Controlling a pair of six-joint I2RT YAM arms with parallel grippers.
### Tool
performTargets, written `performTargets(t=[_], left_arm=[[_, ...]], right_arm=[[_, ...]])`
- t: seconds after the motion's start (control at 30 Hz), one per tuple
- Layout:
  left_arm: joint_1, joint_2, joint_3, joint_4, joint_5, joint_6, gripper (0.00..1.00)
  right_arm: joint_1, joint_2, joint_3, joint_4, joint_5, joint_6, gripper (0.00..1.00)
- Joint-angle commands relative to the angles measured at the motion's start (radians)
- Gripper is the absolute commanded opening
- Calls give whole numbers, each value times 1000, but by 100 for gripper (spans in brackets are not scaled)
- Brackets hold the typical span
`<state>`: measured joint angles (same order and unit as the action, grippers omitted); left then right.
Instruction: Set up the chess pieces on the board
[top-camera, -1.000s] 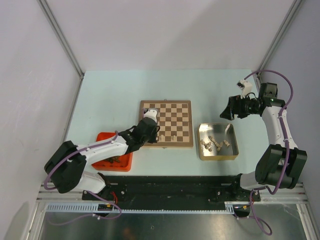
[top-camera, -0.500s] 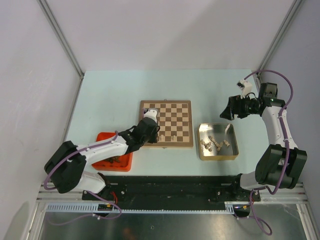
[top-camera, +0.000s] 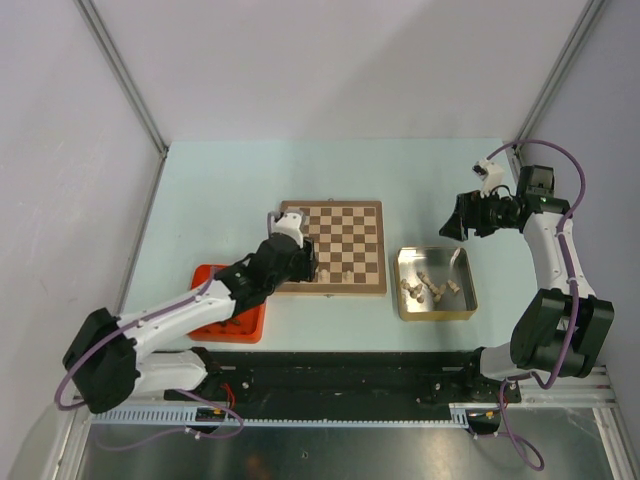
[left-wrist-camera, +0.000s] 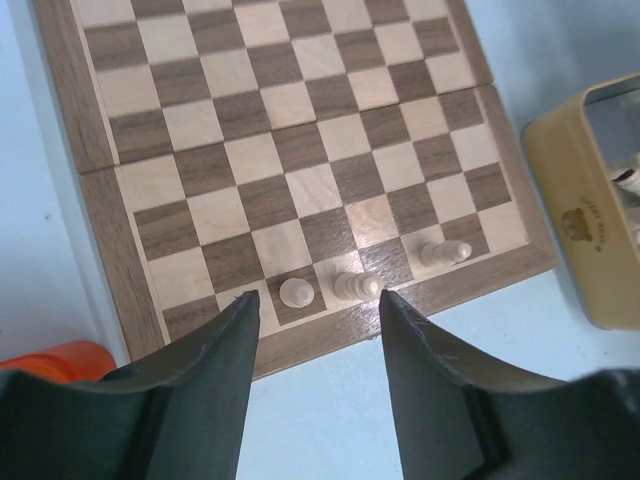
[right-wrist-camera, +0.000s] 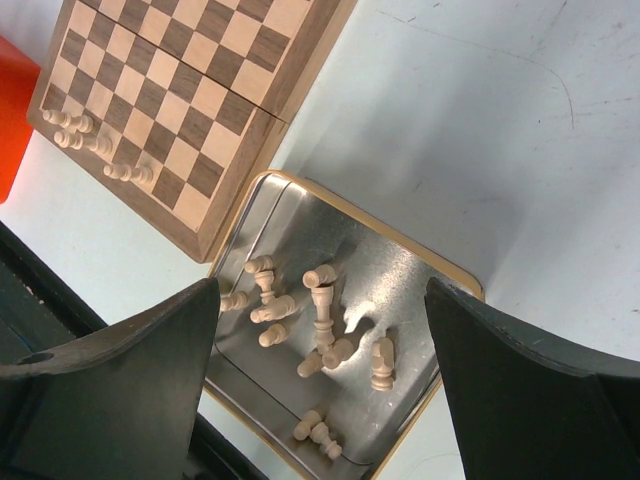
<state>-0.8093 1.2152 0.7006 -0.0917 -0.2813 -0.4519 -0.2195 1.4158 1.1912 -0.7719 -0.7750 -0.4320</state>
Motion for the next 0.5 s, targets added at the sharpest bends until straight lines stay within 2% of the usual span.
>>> performTargets(t=[0.0,0.07,0.1,0.13,0.2,0.33,0.47], left_arm=[[4,-106,23,-26,11,15,64],[31,-137,40,-36,54,39,71],[45,-166,45,-40,76,48,79],[62,-178,49,-42,99,68,83],[123,-201,69,-46,181,88,91],[260,-253,99,-63,365,128,97],[360,-301,114,-83,432,191,100]], right_arm=[[12,0,-1,5,-20,-36,89],[23,-2,-1,-3,-33,-57,89],[28,-8,-1,-6,-36,-66,89],[34,-11,-1,-13,-47,-76,89],[39,-27,-1,-20,-79,-102,94],[42,-61,-4,-36,-152,-142,95],[71,-127,-4,-26,-66,-172,100]])
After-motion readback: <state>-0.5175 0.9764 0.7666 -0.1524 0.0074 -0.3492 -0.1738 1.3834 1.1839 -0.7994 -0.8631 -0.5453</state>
